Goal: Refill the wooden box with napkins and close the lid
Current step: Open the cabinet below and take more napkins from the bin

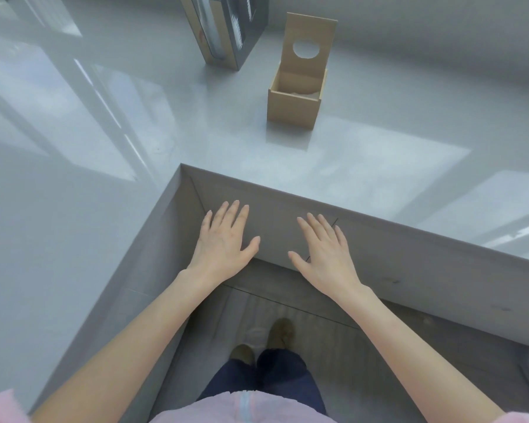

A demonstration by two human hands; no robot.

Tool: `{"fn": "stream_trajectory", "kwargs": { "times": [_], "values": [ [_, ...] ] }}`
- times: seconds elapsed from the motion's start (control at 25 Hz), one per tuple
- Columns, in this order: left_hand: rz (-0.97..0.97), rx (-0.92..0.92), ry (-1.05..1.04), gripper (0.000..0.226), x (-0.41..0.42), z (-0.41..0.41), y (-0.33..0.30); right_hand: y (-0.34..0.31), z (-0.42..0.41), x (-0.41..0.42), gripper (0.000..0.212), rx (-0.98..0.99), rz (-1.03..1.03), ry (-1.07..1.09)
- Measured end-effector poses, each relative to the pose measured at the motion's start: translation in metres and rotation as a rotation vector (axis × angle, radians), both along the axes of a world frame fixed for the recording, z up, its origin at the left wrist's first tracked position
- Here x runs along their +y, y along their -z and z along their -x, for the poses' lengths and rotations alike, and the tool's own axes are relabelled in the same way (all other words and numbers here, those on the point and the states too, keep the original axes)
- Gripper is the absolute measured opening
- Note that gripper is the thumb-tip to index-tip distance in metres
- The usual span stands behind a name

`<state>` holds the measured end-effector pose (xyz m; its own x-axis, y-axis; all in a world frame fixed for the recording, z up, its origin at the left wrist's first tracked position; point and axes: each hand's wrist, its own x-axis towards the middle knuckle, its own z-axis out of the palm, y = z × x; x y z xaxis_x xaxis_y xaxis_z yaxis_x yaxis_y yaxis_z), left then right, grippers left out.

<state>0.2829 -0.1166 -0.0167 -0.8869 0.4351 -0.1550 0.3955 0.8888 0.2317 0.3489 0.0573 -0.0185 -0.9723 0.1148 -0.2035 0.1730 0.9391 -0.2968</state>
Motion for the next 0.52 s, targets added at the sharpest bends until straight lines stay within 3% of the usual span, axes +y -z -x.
{"fn": "stream_trajectory", "kwargs": {
  "times": [0.36,0.52],
  "values": [
    [-0.090,0.046,0.086,0.082,0.004,0.019,0.043,0.039,0.014,0.009,0.063,-0.010,-0.029,0.051],
    [-0.065,0.109,0.078,0.068,0.020,0.029,0.083,0.080,0.032,0.024,0.062,0.046,-0.089,0.042]
  ]
}}
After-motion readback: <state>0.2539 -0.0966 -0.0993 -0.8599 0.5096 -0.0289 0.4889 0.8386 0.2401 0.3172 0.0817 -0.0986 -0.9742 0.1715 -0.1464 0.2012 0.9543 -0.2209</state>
